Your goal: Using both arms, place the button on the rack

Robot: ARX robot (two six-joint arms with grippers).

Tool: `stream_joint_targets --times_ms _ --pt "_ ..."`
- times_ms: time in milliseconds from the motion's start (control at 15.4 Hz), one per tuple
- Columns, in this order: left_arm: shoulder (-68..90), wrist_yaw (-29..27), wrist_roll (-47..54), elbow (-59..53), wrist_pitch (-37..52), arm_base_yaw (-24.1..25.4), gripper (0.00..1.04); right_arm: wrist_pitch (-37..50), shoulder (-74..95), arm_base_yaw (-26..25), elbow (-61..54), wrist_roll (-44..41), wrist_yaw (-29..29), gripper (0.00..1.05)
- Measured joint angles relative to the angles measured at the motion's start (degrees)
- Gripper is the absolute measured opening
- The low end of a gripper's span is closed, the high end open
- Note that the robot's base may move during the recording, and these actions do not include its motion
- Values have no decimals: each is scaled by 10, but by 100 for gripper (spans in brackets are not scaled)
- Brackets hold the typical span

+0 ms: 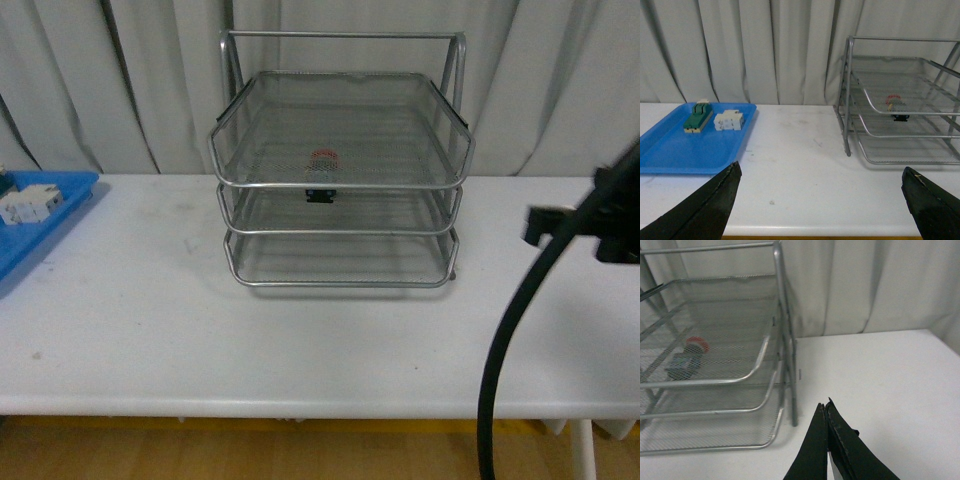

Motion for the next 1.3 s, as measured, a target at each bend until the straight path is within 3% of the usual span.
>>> stream_joint_targets --times_ms 195,520,780,845,910,1300 --pt "0 0 0 0 0 0 98 22 -107 -39 -66 -23 -31 2" --pt "0 0 0 0 0 0 98 -38 -259 -90 -177 -31 -84 2" --pt "0 0 0 0 0 0 98 -125 -387 -116 -224 -31 -114 2" --pt "0 1 0 0 0 0 98 -152 -421 -152 -232 -32 -152 2" --pt "0 0 0 0 0 0 98 -174 -448 -165 -238 -32 -154 2" --pt "0 0 0 0 0 0 98 -330 -630 -165 -255 -32 -159 2"
